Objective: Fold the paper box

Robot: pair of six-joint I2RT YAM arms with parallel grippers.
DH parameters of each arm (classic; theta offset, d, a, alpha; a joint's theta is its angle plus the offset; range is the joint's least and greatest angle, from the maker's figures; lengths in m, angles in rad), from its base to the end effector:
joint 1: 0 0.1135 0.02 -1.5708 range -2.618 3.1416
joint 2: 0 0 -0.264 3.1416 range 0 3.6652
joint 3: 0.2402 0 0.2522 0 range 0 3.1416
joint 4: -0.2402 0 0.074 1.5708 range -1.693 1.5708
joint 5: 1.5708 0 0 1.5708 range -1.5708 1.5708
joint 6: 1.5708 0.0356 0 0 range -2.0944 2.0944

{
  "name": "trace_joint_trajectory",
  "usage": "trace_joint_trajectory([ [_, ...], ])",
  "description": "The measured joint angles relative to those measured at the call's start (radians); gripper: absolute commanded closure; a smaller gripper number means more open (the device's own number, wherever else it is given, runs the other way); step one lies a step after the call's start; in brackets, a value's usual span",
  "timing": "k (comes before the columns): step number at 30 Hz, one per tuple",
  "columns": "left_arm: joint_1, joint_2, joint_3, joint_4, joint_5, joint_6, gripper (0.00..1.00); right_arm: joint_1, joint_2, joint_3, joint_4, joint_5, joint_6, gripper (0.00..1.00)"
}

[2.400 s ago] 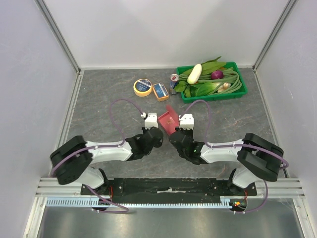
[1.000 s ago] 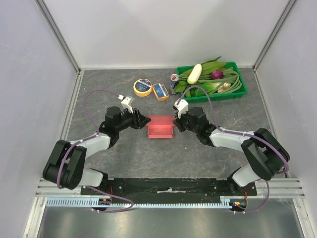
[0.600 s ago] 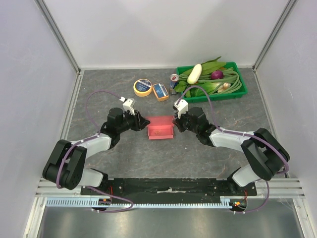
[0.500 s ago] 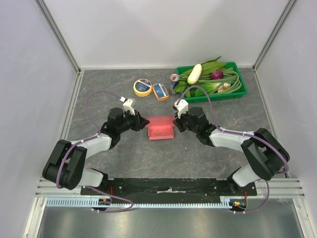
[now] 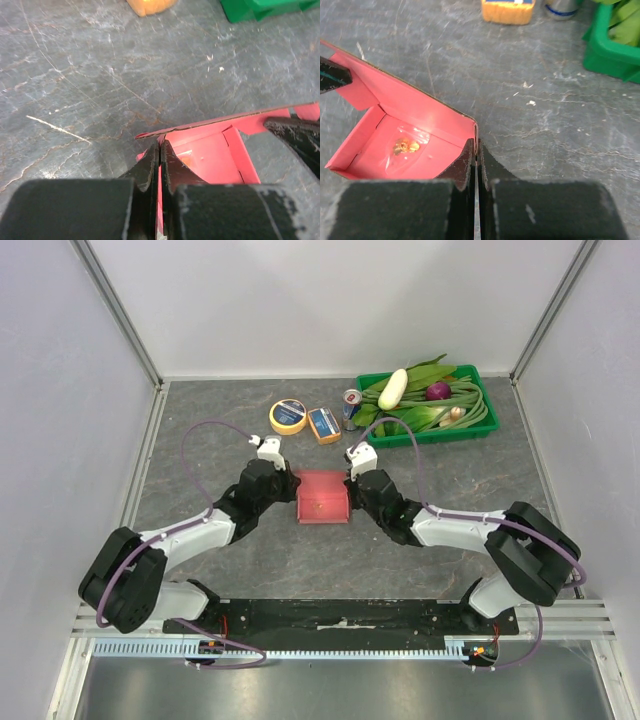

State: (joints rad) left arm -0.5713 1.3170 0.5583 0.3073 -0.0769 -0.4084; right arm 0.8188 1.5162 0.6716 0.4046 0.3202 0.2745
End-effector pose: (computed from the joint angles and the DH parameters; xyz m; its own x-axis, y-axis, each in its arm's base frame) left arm 0.2297 -0.1444 0.1963 -0.5278 -0.1314 -0.8391 0.2957 0.8977 -0.3266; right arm 0.2204 0.2192 0.1879 -0.4152 -0.0673 -0.9072 -0.4011 0.9086 0.1162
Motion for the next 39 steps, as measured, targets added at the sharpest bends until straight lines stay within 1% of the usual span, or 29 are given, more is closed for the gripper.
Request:
trace_joint_trajectory([
  [3,-0.015,0.009,0.051,-0.037,-0.079,-0.055,0.98,0.031,0.005,0.031,-0.003,0.112,0.045,1.00],
  [7,-0.027,0.048,0.102,-0.045,-0.155,-0.151,0.98,0.051,0.035,0.086,-0.016,0.240,0.101,1.00],
  [10,-0.037,0.095,0.118,-0.046,-0.189,-0.209,0.98,0.076,0.071,0.119,-0.045,0.333,0.147,1.00],
  [15,-0.086,0.159,0.137,-0.051,-0.278,-0.275,0.98,0.111,0.127,0.139,-0.089,0.463,0.215,1.00],
  [22,-0.125,0.163,0.141,-0.059,-0.341,-0.304,0.98,0.115,0.131,0.131,-0.068,0.495,0.249,1.00],
  [27,-0.138,0.163,0.140,-0.061,-0.347,-0.320,0.98,0.118,0.131,0.096,-0.027,0.503,0.264,1.00],
  [36,-0.186,0.159,0.131,-0.066,-0.418,-0.365,0.98,0.144,0.130,0.046,0.031,0.555,0.314,1.00],
  [39,-0.207,0.154,0.115,-0.066,-0.430,-0.381,0.98,0.157,0.121,0.005,0.070,0.568,0.319,1.00],
])
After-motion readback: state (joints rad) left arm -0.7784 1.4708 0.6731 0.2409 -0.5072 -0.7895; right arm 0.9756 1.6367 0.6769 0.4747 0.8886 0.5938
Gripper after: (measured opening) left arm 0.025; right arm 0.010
